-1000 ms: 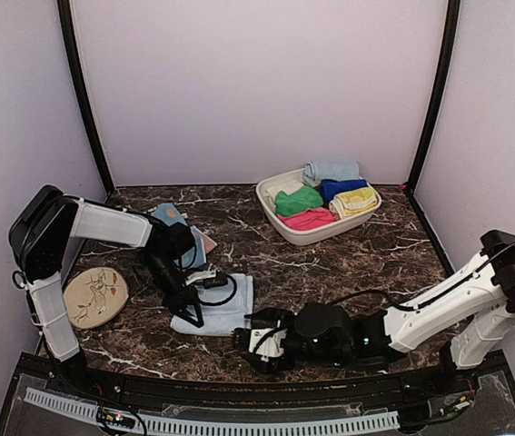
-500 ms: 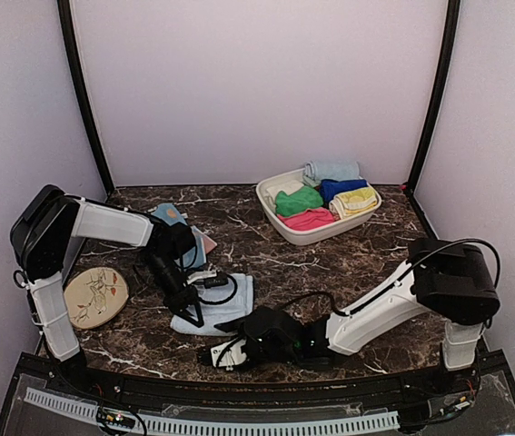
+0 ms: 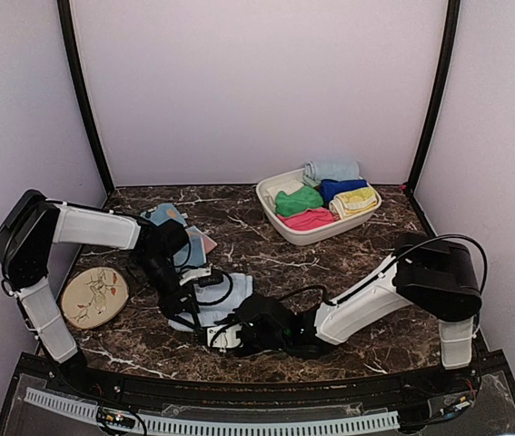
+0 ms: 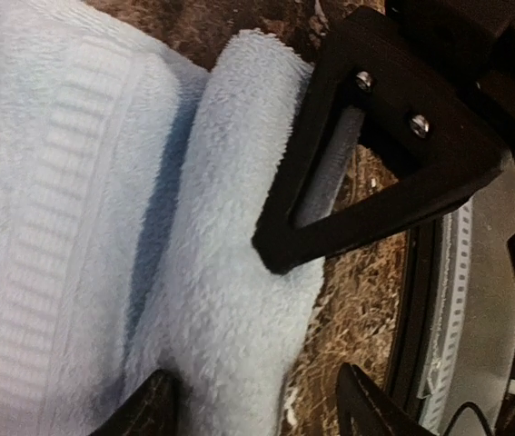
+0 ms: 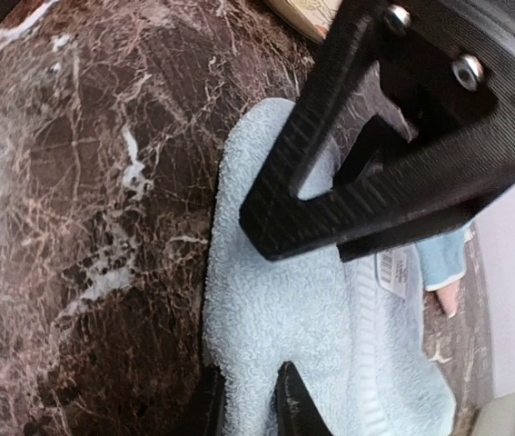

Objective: Roll the towels
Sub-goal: Roll the towel at the center of the board.

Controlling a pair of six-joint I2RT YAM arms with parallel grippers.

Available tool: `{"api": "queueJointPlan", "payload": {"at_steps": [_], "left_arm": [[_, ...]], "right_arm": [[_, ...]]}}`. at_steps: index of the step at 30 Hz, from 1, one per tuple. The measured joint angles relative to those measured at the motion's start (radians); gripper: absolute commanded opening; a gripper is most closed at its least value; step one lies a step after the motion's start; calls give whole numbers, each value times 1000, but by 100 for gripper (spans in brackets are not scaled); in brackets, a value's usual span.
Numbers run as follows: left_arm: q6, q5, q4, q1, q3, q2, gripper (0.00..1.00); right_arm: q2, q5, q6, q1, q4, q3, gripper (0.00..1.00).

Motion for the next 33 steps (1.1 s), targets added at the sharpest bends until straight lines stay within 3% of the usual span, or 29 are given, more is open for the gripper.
{"api": "queueJointPlan", "payload": {"at_steps": [9, 22, 29, 33], "left_arm": [[65, -20, 130, 185, -182, -319, 65], [136, 13, 183, 167, -267, -456, 63], [136, -46, 260, 16, -298, -476, 62], [140, -126, 324, -10, -298, -431, 61]], "right_arm": [[-17, -257, 306, -101, -148, 70, 0], [62, -737, 686, -269, -338, 239, 0], [154, -954, 856, -335, -417, 354, 0], [166, -1026, 927, -357, -416, 355, 0]]}}
